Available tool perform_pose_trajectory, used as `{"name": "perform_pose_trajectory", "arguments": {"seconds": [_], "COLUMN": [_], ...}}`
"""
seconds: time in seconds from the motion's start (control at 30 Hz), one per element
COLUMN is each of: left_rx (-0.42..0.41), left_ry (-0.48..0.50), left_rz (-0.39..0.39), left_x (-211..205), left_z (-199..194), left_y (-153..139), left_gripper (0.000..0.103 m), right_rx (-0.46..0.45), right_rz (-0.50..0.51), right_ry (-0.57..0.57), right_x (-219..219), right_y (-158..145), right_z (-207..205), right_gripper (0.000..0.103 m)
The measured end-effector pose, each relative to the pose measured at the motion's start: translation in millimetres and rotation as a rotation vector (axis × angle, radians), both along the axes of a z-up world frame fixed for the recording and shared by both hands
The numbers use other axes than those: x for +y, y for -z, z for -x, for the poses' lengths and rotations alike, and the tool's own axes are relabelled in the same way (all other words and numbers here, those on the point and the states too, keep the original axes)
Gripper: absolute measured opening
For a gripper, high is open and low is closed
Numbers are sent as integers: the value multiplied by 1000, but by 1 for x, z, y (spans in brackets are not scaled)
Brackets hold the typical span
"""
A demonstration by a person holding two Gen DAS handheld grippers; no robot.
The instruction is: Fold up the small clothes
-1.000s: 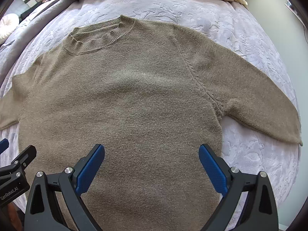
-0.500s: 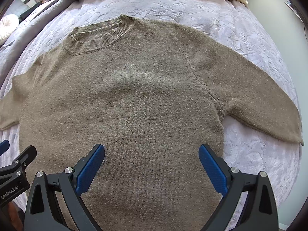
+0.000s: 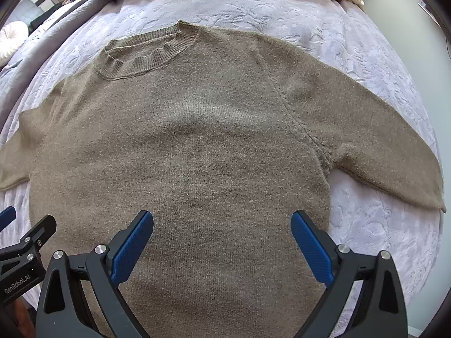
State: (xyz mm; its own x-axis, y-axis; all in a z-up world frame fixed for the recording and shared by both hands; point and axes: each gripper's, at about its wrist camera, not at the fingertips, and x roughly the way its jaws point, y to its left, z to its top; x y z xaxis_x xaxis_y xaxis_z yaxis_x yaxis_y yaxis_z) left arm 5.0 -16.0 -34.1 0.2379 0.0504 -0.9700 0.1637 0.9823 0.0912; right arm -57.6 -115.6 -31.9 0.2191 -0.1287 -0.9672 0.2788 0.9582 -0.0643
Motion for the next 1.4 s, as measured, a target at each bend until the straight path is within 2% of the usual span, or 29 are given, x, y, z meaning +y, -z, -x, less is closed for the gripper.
{"name": "perform_pose_trajectory", "arguments": {"seconds": [0.63, 1.4], "left_rx": [16, 34], "left_ry": [6, -9], "left_rz": [-9, 4], "left_x": [-5, 6], "left_z": [-1, -1], "left_y": [8, 14], "left_gripper": [103, 103], "right_rx": [-13, -17], "right_rz": [-45, -49], "right_ry": [12, 11], "right_x": [-14, -27], "right_y": [4, -3], "right_z": [1, 17], "right_gripper": [99, 99]}}
